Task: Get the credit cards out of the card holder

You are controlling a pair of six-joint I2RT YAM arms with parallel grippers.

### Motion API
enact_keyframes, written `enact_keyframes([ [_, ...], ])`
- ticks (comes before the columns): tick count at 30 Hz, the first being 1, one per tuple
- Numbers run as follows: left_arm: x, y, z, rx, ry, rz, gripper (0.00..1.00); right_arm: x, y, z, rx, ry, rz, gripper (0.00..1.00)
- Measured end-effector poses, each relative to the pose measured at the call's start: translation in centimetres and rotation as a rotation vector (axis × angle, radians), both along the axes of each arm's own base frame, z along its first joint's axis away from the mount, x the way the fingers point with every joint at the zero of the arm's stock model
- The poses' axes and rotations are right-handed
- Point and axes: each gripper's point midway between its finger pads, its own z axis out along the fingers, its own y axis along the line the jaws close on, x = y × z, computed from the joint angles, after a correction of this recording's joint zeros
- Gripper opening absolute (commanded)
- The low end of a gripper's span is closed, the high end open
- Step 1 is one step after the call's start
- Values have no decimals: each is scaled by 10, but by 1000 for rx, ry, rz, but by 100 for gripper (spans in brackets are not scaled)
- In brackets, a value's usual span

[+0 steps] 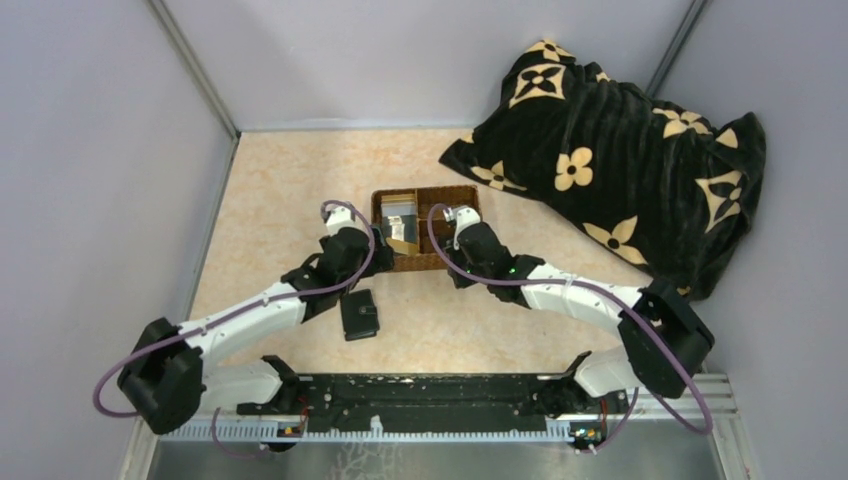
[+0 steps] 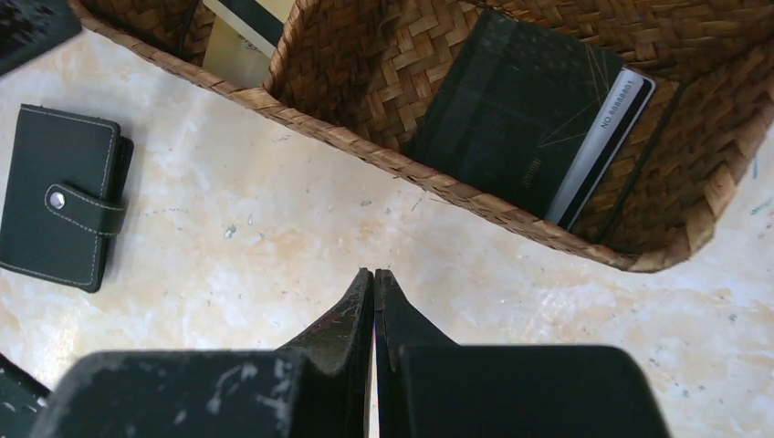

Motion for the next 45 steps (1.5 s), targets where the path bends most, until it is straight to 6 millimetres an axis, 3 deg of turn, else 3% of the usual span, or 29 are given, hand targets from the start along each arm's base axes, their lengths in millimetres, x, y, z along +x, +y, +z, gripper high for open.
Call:
enact_keyframes([
  [7,2,-6,-28,47,74,-12,93,3,7,-19,-5,33,-5,0],
  [19,13,-9,-30,61,60,6,94,11,10,-40,-50,56,-21,0],
  [36,41,14,-19,91,28,63,95,36,30,-42,-57,40,-4,0],
  [45,41,16,16,49,-63,56,95,46,55,-52,-34,74,39,0],
])
